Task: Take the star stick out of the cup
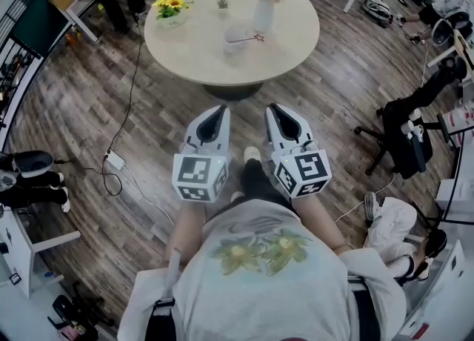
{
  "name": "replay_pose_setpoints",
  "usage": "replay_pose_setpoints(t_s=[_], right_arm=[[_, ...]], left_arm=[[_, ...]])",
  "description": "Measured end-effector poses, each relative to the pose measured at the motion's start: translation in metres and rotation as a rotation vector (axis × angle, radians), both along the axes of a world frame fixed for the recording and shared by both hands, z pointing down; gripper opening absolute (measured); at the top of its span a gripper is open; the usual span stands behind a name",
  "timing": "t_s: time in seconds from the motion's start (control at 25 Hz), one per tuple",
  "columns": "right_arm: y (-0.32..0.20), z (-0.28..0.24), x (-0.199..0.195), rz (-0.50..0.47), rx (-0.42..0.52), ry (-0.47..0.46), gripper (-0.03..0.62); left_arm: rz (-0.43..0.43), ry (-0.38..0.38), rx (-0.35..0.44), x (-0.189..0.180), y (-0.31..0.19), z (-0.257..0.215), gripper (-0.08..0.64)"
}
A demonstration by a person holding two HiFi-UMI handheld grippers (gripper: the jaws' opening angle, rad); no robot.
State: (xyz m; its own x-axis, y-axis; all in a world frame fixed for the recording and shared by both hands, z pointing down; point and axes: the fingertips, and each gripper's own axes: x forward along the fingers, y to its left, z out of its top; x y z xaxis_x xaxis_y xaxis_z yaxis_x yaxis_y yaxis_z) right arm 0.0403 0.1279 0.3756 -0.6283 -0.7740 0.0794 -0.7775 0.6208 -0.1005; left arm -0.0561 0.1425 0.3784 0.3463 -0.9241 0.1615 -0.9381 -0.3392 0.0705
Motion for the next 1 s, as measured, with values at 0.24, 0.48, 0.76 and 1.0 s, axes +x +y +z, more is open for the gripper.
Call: replay_pose_setpoints(t_s=[0.24, 0.48, 0.76, 1.0], right_arm=[[-0.033, 0.002, -0.002, -0.018, -0.032, 0.009, 0.203], [-0.074, 0.002, -0.002, -0.013, -0.039, 0.017, 0.252], [-0.118, 0.004, 0.002, -0.013, -0.054, 0.007, 0.252], [-0.151, 0.005, 0.003, -0.012, -0.060, -0.003, 0.252]], left_arm=[[-0.020, -0.020, -0.006, -0.006, -0.026, 0.003, 0.003], [-0.036, -0.038, -0.020, -0.017, -0.059, 0.006, 0.003], [-0.011, 0.037, -0.020, -0.017, -0.093, 0.003, 0.003], [-0.005, -0.022, -0.040, -0.014, -0.119, 0.005, 0.002]])
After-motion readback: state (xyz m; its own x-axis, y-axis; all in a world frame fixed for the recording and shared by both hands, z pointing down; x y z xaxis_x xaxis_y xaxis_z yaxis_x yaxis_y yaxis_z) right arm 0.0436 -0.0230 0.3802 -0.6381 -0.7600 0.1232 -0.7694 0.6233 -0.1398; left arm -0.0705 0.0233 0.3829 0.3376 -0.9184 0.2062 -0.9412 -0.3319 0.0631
